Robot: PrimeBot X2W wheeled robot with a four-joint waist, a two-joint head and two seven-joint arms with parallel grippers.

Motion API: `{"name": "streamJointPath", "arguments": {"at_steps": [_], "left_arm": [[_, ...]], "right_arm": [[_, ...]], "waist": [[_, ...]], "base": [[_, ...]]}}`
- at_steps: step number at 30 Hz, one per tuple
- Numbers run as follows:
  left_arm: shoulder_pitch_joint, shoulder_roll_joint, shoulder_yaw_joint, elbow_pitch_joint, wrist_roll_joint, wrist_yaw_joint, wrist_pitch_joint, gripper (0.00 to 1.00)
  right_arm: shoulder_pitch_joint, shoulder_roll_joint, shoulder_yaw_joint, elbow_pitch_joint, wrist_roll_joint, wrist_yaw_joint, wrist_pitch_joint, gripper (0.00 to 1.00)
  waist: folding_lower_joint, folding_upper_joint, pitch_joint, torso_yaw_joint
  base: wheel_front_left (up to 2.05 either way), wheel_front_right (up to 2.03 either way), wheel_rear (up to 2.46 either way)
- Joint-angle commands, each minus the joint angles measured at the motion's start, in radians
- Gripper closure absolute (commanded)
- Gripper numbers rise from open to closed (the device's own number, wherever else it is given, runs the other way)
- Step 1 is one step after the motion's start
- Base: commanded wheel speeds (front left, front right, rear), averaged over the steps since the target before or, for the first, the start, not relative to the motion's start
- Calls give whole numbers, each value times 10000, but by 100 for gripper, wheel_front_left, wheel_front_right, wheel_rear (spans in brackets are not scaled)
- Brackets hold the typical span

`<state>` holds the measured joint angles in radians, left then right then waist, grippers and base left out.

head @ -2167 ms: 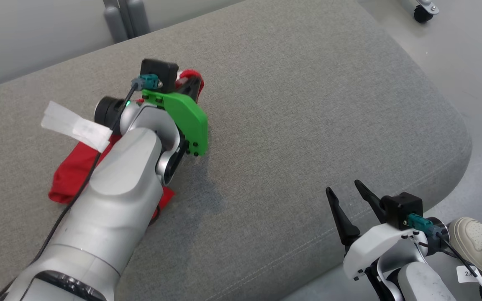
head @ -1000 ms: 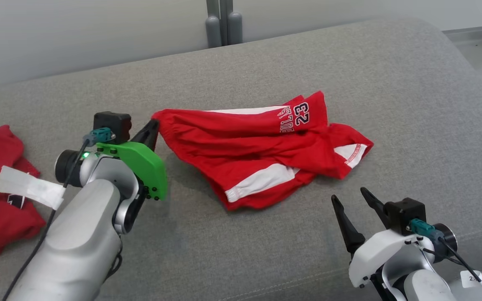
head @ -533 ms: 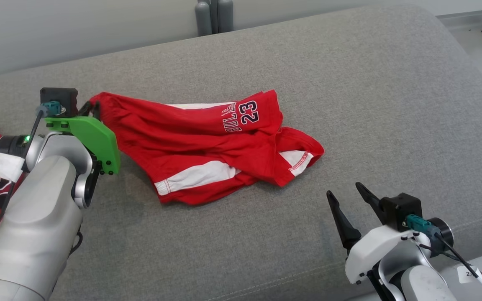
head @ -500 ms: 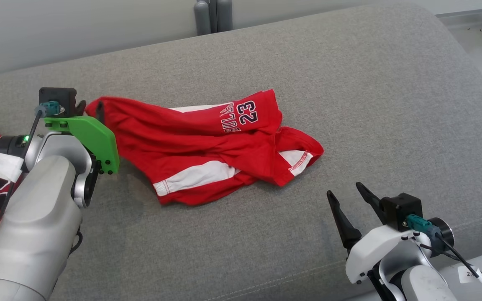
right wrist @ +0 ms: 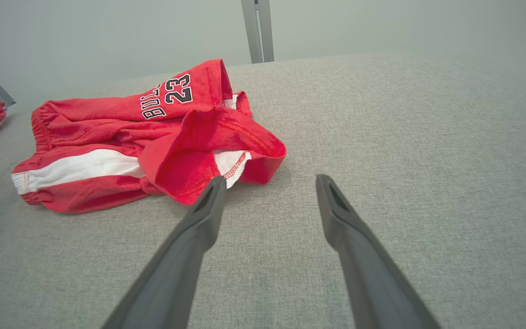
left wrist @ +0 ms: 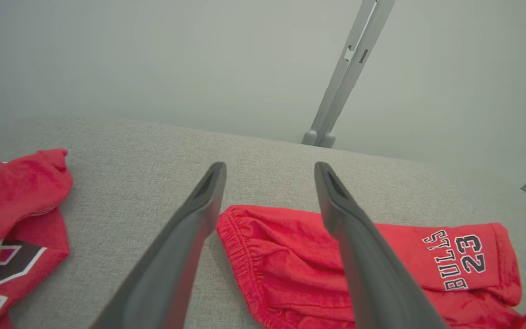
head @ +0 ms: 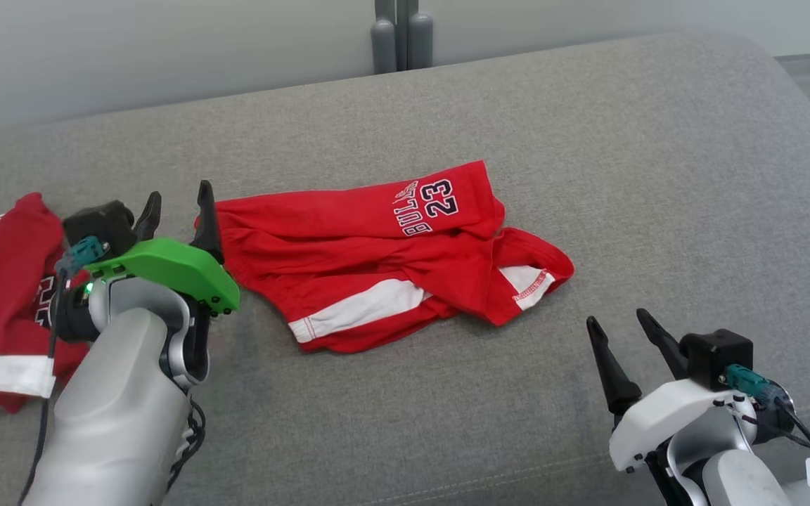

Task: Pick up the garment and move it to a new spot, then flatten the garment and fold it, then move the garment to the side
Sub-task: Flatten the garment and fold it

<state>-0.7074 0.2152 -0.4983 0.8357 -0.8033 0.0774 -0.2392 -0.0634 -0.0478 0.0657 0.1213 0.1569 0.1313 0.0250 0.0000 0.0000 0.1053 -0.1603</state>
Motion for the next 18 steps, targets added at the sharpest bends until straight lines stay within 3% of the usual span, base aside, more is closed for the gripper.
{"name": "streamJointPath", "arguments": {"at_steps": [1,8,12,18], "left_arm": [[355,-76,304,-293,-117,-93,-170,0],[1898,-458,2260,-2663,395,82,-250,0],[3188,-849,3267,-4153,1123,-200,-245,0],[4953,-1227,3905,-5553,2110,-642,-247,0]], "right_arm": [[157,-40,-93,102,49,-10,-60,0],[243,-37,-252,333,189,-8,-289,0],[134,-22,-499,624,365,-2,-390,0],[34,-43,-142,940,269,-7,-292,0]], "waist": [[0,0,-378,379],[0,0,-853,857],[0,0,-1056,1088],[0,0,-1304,1333]], "base": [[0,0,0],[0,0,0],[0,0,0],[0,0,0]]}}
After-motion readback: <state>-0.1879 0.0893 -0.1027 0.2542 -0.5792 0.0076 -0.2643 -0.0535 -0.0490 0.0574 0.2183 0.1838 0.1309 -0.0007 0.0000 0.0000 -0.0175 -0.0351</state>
